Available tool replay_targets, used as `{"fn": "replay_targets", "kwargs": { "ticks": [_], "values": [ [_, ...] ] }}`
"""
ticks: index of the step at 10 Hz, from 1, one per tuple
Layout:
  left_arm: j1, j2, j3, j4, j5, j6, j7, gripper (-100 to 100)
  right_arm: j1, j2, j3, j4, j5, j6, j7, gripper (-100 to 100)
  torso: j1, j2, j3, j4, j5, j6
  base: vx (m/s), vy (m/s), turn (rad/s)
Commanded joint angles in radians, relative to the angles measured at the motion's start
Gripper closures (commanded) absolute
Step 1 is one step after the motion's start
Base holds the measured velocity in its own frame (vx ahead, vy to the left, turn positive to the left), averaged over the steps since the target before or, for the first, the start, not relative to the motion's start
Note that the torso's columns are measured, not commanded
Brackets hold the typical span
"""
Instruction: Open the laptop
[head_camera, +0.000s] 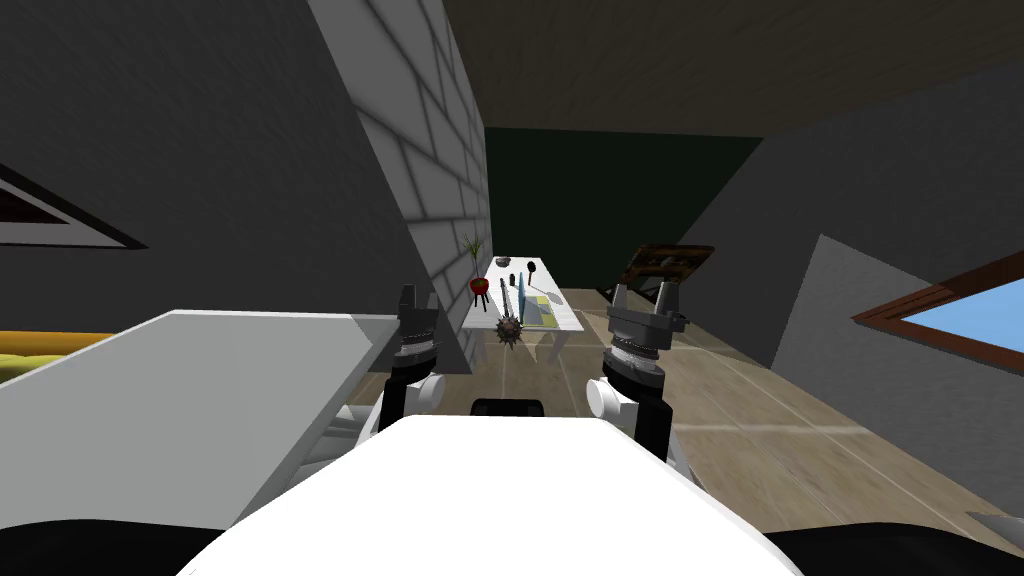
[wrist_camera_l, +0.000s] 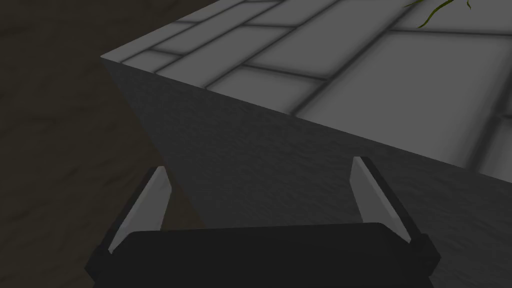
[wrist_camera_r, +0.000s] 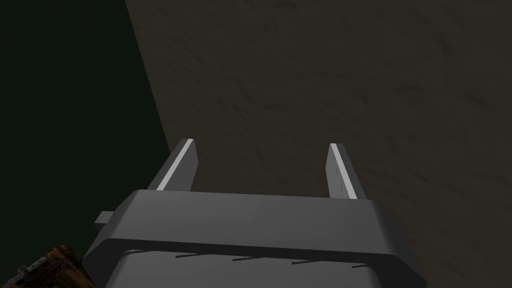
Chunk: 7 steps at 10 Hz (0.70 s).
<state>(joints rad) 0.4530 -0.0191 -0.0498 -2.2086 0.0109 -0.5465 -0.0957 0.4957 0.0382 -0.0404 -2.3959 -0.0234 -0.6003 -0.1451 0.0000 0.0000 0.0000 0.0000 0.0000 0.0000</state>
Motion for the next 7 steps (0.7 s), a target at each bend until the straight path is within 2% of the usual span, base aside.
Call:
{"fn": "replay_targets", "kwargs": {
  "ticks": [1, 7],
  "values": [
    [0.0, 0.0, 0.0, 0.0, 0.0, 0.0, 0.0, 0, 0.0, 0.0, 0.0, 0.0, 0.0, 0.0, 0.0, 0, 0.0, 0.04, -0.082, 0.041, 0.0, 0.0, 0.0, 0.0, 0.0],
    [0.0, 0.0, 0.0, 0.0, 0.0, 0.0, 0.0, 0, 0.0, 0.0, 0.0, 0.0, 0.0, 0.0, 0.0, 0, 0.0, 0.47, -0.939, 0.47, 0.0, 0.0, 0.0, 0.0, 0.0]
  ]
}}
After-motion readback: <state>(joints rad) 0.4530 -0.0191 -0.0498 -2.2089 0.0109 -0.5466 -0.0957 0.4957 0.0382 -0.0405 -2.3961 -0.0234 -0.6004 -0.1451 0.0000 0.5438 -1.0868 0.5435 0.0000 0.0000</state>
